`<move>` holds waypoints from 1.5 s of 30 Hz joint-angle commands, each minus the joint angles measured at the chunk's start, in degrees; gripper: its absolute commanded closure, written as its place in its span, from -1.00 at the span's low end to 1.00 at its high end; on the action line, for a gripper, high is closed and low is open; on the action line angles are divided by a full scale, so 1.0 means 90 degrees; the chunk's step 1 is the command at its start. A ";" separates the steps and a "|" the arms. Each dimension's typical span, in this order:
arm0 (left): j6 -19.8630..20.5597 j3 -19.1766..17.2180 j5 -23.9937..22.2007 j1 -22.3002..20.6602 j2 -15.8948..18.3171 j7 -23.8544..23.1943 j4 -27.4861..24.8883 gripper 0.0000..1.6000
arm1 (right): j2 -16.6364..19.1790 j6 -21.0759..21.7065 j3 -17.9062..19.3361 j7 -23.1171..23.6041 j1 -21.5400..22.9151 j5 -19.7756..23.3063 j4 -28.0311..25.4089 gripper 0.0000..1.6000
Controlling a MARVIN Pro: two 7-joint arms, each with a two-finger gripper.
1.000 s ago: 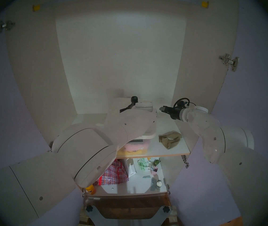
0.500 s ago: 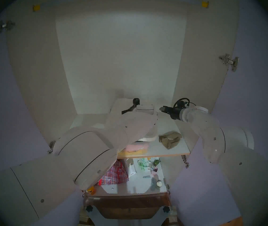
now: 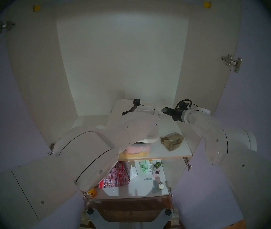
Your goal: Take socks out of the storage bin, place them on top of the cabinet, and put the lid back on the bin
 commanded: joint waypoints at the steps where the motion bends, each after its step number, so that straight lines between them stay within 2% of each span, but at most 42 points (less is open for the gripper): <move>1: -0.0222 -0.0029 0.0024 -0.0259 0.0060 0.0159 -0.0027 1.00 | -0.0003 -0.0018 0.0025 0.0045 0.0200 0.0027 -0.0124 -1.00; 7: -0.0281 -0.0101 -0.0028 -0.0276 0.0118 0.0241 0.0037 1.00 | -0.0003 -0.0017 0.0026 0.0048 0.0203 0.0027 -0.0125 -1.00; 16: -0.0320 -0.0073 -0.0005 -0.0242 -0.0032 0.0152 0.0056 1.00 | -0.0002 -0.0017 0.0027 0.0049 0.0204 0.0026 -0.0125 -1.00; 17: -0.0293 -0.0048 0.0015 -0.0268 -0.0055 0.0148 0.0054 0.91 | -0.0002 -0.0017 0.0027 0.0049 0.0204 0.0026 -0.0125 -1.00; 18: -0.0298 -0.0047 0.0015 -0.0286 -0.0073 0.0146 0.0043 0.41 | -0.0002 -0.0017 0.0027 0.0049 0.0204 0.0025 -0.0125 -1.00; 19: -0.0269 -0.0017 0.0038 -0.0316 -0.0083 0.0111 0.0029 -1.00 | -0.0002 -0.0017 0.0027 0.0049 0.0204 0.0025 -0.0125 -1.00; 25: -0.0184 0.0019 0.0001 -0.0419 -0.0083 0.0042 0.0017 -1.00 | -0.0002 -0.0016 0.0028 0.0052 0.0206 0.0026 -0.0126 -1.00; 32: -0.0024 0.0313 0.0130 -0.0631 -0.0083 -0.0045 0.0036 -1.00 | -0.0001 -0.0014 0.0030 0.0056 0.0208 0.0026 -0.0127 -1.00; 35: 0.0051 0.0540 0.0243 -0.0813 0.0134 -0.0154 0.0054 -1.00 | -0.0001 -0.0012 0.0031 0.0060 0.0211 0.0026 -0.0128 -1.00; 40: 0.0071 0.0649 0.0277 -0.0947 0.0347 -0.0279 0.0031 -1.00 | 0.0000 -0.0011 0.0031 0.0062 0.0212 0.0026 -0.0129 -1.00; 45: 0.0078 0.0802 0.0325 -0.1031 0.0914 -0.0805 -0.0080 -1.00 | 0.0000 -0.0012 0.0032 0.0062 0.0212 0.0026 -0.0128 -1.00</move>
